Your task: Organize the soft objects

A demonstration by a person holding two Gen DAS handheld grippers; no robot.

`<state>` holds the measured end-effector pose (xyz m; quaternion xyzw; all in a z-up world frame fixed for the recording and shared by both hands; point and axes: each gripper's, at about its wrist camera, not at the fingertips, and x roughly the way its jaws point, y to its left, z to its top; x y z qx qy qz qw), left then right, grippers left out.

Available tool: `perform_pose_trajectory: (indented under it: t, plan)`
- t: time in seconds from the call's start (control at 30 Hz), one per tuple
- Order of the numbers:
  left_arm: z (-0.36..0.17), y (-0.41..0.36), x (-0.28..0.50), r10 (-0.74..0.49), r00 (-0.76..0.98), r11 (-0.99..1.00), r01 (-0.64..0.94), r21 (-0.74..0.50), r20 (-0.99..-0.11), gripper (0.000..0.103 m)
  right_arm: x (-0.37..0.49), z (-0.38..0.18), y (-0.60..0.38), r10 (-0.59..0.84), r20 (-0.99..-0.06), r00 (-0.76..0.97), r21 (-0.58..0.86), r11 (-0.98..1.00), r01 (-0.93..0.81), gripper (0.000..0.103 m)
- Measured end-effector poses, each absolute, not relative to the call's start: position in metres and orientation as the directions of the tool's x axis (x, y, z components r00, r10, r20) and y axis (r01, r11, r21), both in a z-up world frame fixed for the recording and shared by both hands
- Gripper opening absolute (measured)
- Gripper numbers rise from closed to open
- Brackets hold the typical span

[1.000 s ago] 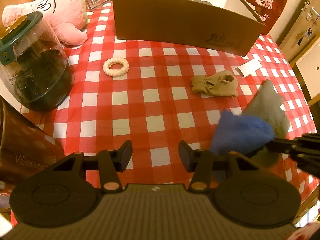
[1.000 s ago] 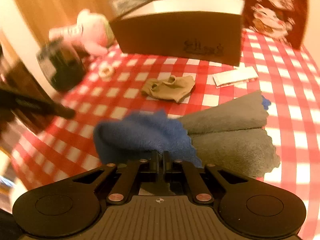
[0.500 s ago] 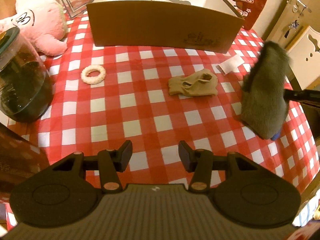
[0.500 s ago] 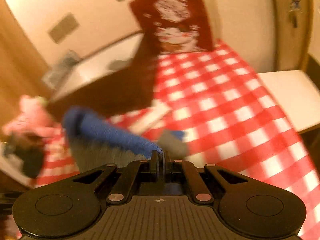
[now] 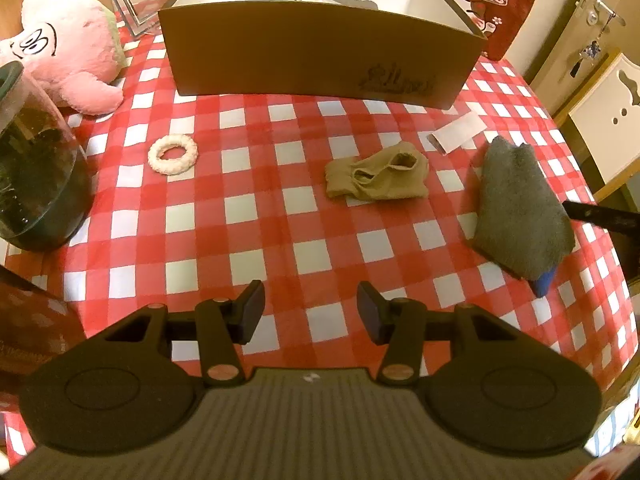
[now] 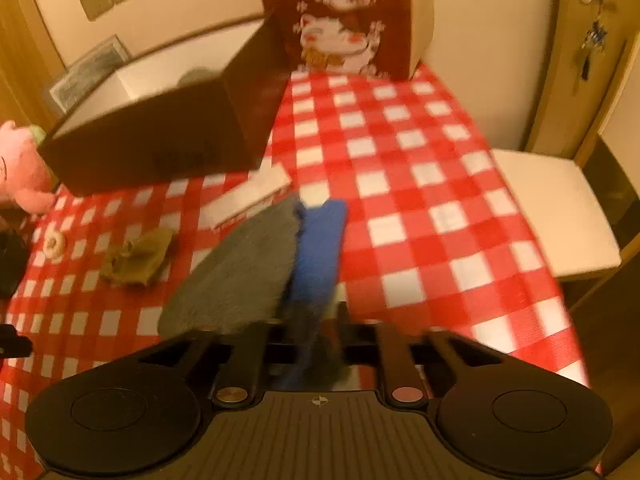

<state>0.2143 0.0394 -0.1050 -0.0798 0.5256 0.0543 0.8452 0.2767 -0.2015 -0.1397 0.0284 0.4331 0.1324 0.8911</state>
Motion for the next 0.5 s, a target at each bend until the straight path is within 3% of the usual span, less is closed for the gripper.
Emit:
perform_pose_trajectory:
  t: [0.03,0.07,0.27,0.5]
  plan:
    - [-0.105,0.038,0.216,0.007,0.442,0.981,-0.175,-0.079,-0.897,0.048,0.275,-0.134,-0.203,0.267,-0.749,0.606,0.17,0.962,-0.214,0.053]
    - [-0.106,0.038,0.217,0.005,0.441,0.982,-0.174,-0.08,-0.897,0.048,0.271,-0.126,-0.205,0.278,-0.727,0.628,0.18,0.96,-0.216,0.064]
    - [-0.11,0.03,0.229,-0.009,0.432,0.984,-0.158,-0.085,-0.902,0.048,0.27,-0.112,-0.185,0.404,-0.668,0.625,0.229,0.911,-0.343,0.08]
    - [-0.114,0.029,0.238,-0.01,0.424,0.983,-0.16,-0.086,-0.906,0.048,0.278,-0.151,-0.135,0.364,-0.765,0.531,0.084,0.874,-0.479,0.091]
